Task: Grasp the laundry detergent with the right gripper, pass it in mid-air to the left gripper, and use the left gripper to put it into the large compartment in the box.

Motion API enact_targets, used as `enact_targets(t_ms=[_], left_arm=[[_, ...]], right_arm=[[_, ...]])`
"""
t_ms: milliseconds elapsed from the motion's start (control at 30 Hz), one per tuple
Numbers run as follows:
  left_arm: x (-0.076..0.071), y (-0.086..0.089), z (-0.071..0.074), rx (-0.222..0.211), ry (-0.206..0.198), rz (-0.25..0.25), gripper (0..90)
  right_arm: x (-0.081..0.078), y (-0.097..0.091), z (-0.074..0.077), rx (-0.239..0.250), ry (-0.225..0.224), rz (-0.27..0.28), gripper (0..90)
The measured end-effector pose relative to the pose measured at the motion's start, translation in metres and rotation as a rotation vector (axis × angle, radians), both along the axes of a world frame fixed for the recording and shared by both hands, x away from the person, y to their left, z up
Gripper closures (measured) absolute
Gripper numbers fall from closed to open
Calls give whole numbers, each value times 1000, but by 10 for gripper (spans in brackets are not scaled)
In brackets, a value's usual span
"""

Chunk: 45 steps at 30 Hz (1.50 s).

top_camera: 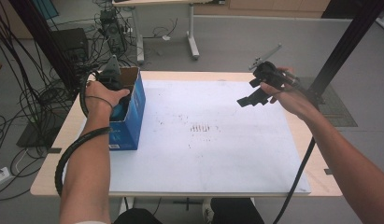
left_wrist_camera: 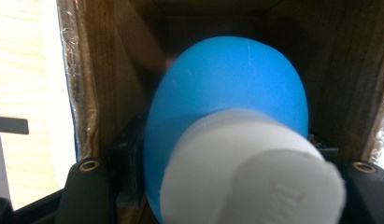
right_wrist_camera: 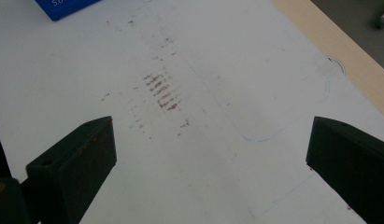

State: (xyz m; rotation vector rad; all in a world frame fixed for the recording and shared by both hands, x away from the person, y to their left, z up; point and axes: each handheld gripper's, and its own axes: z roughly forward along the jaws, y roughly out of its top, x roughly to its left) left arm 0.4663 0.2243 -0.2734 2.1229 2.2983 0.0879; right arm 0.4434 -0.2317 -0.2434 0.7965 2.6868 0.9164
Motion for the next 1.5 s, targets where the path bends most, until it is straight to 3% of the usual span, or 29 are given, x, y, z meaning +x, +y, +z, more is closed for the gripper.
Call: enact_targets(t_ms=[1500], left_arm=[[0,1,2,0,-4,3,349]], right_arm=[[1,-5,1,21,-7,-7,15]])
